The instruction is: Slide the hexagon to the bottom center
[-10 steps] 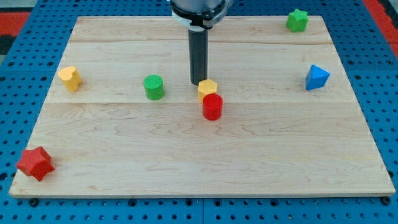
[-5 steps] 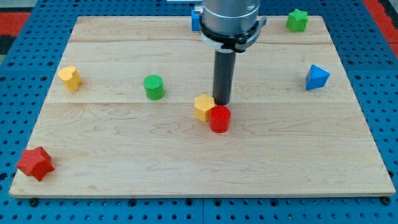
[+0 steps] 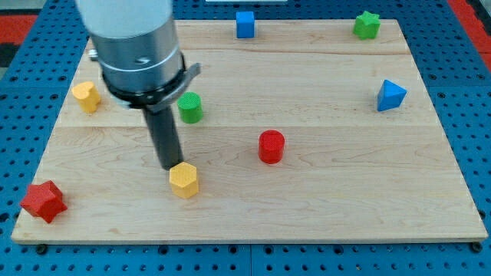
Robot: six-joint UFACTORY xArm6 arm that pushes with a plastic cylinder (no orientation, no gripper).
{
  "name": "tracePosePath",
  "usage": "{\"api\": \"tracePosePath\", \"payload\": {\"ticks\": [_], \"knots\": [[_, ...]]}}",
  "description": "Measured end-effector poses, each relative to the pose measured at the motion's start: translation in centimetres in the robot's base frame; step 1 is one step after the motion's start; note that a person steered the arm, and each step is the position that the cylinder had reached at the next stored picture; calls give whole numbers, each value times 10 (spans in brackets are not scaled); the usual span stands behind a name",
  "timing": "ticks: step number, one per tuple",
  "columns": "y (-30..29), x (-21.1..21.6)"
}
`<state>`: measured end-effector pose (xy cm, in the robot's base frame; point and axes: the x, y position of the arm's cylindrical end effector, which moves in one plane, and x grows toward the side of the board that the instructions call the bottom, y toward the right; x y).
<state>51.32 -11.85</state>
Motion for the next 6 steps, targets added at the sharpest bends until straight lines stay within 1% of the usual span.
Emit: {"api": "tracePosePath", "payload": {"ticks": [1, 2, 3, 4, 5, 6], "knots": [[-25, 11], [-8, 27], [9, 27], [26, 13], [62, 7], [84, 7]]}}
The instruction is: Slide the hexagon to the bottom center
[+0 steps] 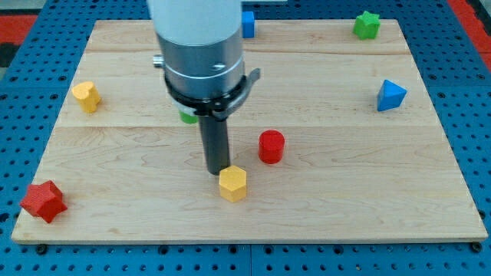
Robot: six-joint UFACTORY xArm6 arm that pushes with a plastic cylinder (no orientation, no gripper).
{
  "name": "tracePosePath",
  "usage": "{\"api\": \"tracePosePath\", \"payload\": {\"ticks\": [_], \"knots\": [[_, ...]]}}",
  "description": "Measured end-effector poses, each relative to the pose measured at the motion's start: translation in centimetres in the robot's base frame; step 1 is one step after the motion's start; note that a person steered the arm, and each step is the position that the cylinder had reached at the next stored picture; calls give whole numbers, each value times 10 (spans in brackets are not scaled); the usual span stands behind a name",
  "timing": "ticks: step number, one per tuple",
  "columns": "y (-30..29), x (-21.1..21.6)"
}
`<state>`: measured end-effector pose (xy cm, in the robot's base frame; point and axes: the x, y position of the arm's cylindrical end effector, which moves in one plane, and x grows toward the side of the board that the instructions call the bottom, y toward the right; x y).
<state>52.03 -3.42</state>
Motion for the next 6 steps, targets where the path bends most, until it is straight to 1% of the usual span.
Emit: {"api": "tracePosePath", "payload": {"ticks": [3, 4, 5, 6], "knots": [[8, 25], [5, 25], [5, 16], [34, -3]]}}
